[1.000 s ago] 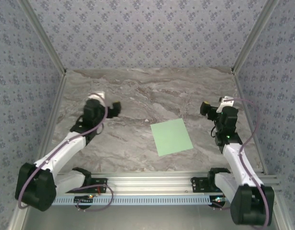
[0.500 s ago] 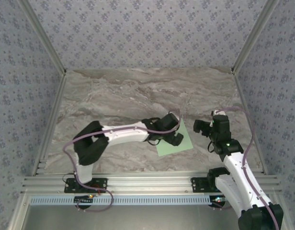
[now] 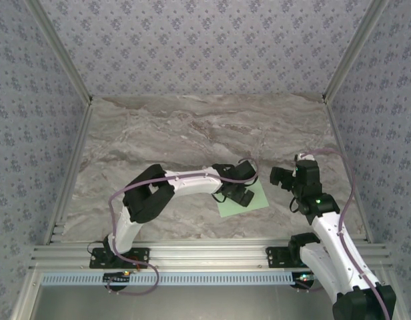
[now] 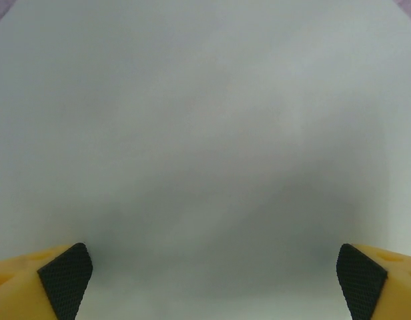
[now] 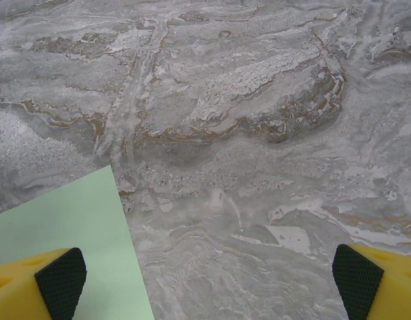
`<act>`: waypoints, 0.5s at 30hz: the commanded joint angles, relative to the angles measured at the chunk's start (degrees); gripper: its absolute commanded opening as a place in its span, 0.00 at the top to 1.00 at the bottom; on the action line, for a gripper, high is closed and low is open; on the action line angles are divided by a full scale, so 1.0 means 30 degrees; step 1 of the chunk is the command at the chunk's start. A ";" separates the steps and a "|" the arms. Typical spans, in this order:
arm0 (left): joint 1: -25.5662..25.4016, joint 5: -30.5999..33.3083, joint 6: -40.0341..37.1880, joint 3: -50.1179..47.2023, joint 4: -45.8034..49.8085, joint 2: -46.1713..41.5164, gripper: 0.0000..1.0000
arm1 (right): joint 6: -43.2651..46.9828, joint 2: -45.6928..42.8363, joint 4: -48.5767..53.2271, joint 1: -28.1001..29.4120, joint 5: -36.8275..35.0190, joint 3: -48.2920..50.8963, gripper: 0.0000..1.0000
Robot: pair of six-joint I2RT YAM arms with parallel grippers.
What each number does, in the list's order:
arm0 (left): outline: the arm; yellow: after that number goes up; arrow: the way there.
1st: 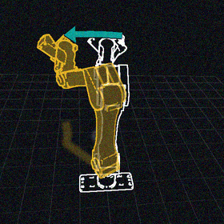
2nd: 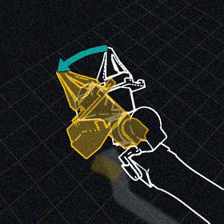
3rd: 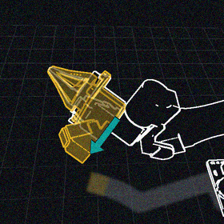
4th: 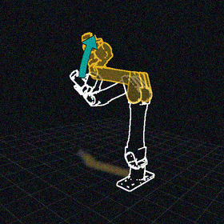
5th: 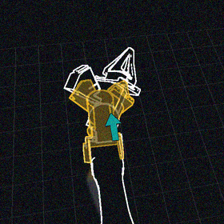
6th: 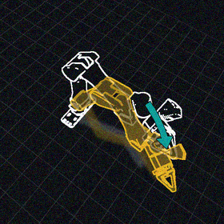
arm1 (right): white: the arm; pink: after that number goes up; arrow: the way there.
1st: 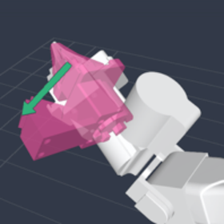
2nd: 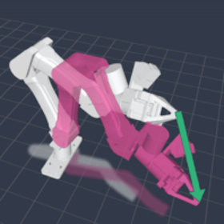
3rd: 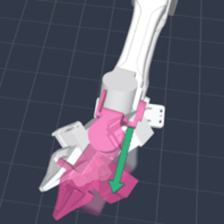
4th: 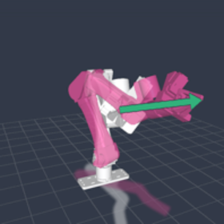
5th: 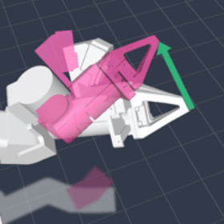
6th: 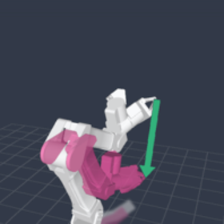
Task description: Fold a paper plane with a square sheet of paper (fold left side to right side)
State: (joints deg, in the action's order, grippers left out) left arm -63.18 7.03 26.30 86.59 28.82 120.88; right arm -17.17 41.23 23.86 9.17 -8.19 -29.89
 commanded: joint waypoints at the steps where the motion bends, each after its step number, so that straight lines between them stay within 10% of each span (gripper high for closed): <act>1: 0.0710 -0.0274 -0.1389 0.0054 0.1213 0.0545 0.02 | -0.0210 -0.0180 0.0168 0.0159 -0.0262 -0.0338 0.00; 15: 0.4732 -0.3296 -0.7162 -0.0563 0.1567 0.0080 0.02 | -0.0533 0.0738 -0.0215 0.0165 0.1528 -0.0287 0.00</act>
State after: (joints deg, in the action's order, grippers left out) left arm -50.30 0.36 9.67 86.52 29.65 120.75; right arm -17.39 42.15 23.66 9.17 -6.35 -29.89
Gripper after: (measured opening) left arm 0.983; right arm 0.999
